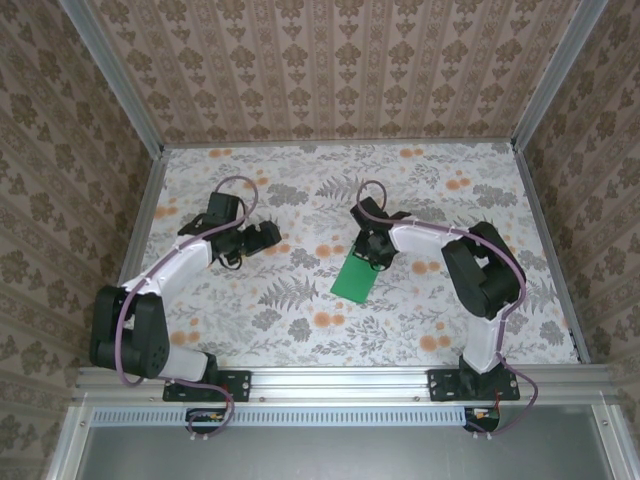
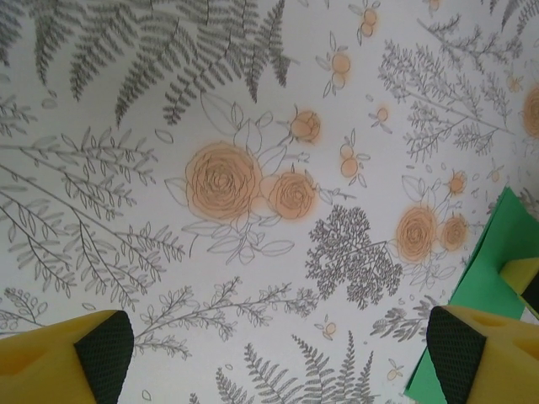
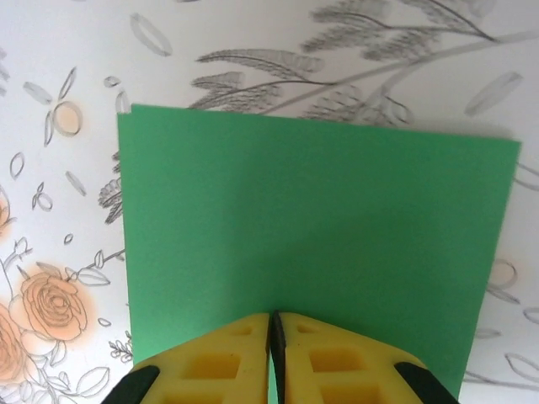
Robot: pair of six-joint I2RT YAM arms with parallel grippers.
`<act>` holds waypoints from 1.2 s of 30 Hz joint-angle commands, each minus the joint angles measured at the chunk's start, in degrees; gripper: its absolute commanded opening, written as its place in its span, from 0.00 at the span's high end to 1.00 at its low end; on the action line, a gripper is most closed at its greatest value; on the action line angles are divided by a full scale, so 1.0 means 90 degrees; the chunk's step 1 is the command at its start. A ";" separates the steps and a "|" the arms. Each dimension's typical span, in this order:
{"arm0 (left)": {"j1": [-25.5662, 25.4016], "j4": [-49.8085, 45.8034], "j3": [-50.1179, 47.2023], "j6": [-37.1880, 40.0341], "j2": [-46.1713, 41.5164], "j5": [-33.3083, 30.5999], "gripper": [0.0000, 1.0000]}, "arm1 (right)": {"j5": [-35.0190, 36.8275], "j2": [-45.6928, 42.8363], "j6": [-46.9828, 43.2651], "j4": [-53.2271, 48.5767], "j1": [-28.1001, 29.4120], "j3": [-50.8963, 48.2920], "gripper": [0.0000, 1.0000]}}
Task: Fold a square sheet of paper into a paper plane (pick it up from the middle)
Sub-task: Fold the square sheet of paper in half at the center of the table, then rotate the square sheet of paper at the center of the table.
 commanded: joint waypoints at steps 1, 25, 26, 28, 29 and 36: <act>0.0041 0.0215 -0.0442 -0.0157 -0.0346 0.0476 0.07 | -0.0022 0.0192 0.1381 0.0114 0.0369 -0.0247 0.87; -0.3100 0.2879 -0.0637 -0.2702 0.1508 0.0016 0.76 | -0.1711 0.0318 -0.0311 0.1028 -0.0217 0.0155 0.92; -0.3113 0.2825 -0.0576 -0.2713 0.1581 -0.0028 0.76 | -0.1747 0.0309 -0.0444 0.0963 -0.0264 0.0177 0.92; -0.3146 0.2592 -0.0460 -0.2714 0.1666 -0.0204 0.77 | -0.1811 0.0290 -0.0753 0.0903 -0.0371 0.0212 0.92; -0.3155 0.2487 -0.0423 -0.2695 0.1698 -0.0277 0.77 | -0.1818 0.0304 -0.0851 0.0815 -0.0423 0.0249 0.92; -0.3151 0.1945 -0.0343 -0.2710 0.1826 -0.0434 0.77 | -0.1897 0.0524 -0.1339 0.0346 -0.0680 0.0414 0.91</act>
